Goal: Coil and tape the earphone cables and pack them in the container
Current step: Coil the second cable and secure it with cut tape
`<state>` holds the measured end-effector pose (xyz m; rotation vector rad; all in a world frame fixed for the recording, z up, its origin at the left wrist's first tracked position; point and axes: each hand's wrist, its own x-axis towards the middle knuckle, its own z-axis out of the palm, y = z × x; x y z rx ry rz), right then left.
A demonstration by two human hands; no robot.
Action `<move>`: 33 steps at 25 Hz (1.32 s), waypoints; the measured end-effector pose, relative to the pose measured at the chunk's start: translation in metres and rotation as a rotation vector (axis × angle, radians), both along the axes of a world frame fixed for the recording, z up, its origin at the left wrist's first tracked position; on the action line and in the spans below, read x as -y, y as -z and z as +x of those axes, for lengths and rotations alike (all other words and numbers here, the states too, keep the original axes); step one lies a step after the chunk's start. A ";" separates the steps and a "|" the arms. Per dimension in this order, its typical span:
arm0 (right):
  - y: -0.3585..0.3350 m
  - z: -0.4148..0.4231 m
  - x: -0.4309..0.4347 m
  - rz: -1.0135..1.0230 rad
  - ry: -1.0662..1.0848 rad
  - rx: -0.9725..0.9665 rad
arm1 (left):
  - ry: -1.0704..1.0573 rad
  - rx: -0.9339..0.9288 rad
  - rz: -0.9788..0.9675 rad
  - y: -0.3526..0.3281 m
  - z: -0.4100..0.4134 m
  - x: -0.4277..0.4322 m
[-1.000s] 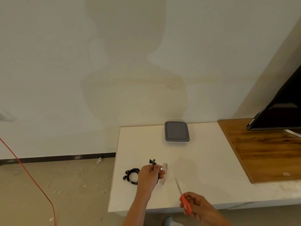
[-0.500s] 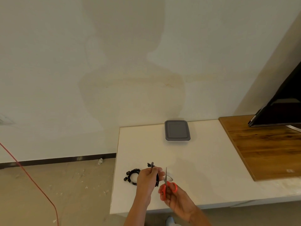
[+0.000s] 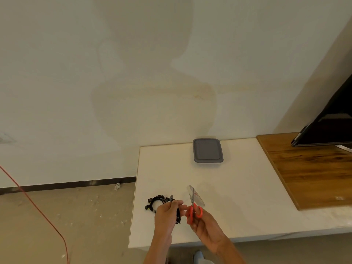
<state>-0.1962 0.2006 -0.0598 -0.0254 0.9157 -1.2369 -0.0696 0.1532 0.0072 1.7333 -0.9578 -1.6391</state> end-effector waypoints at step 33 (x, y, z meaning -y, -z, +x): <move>0.012 -0.069 -0.028 0.357 -0.059 -1.697 | -0.134 -0.349 0.070 -0.013 0.003 0.002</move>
